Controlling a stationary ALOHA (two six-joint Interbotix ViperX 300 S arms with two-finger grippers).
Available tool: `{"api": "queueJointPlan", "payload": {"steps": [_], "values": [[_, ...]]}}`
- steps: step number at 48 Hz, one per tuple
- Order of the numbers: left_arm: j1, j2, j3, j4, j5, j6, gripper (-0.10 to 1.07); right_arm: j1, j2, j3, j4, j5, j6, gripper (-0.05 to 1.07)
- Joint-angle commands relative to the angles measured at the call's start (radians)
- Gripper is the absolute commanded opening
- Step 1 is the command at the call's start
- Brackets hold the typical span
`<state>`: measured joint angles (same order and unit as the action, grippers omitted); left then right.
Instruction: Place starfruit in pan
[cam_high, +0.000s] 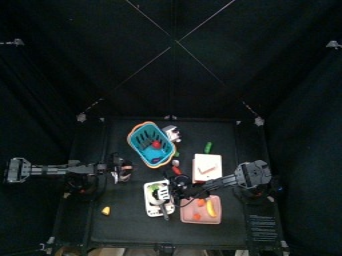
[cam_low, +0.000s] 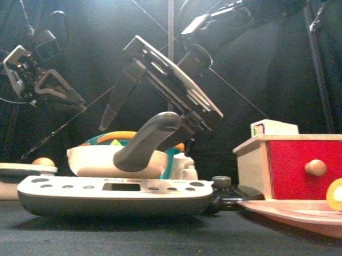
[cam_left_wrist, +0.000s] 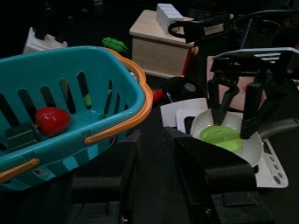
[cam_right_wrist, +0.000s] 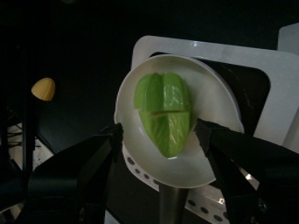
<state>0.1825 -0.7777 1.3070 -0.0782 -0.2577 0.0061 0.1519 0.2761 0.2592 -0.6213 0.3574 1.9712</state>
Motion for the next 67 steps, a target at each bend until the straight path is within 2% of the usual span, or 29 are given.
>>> {"api": "queueJointPlan", "payload": {"steps": [1,14,43,67], "values": [[0.002,0.000,-0.014,0.002,-0.005,0.000,0.71,-0.005,-0.044,-0.029,0.000,0.011,-0.002,0.97],[0.003,0.000,-0.014,0.002,-0.005,0.000,0.71,0.002,-0.058,-0.029,0.012,0.029,-0.005,0.97],[0.003,0.000,-0.014,0.003,-0.005,0.000,0.71,0.029,-0.012,-0.051,0.075,0.028,-0.005,0.97],[0.003,0.000,-0.012,0.003,-0.005,0.000,0.71,0.043,0.018,-0.092,0.081,0.028,-0.006,0.97]]}}
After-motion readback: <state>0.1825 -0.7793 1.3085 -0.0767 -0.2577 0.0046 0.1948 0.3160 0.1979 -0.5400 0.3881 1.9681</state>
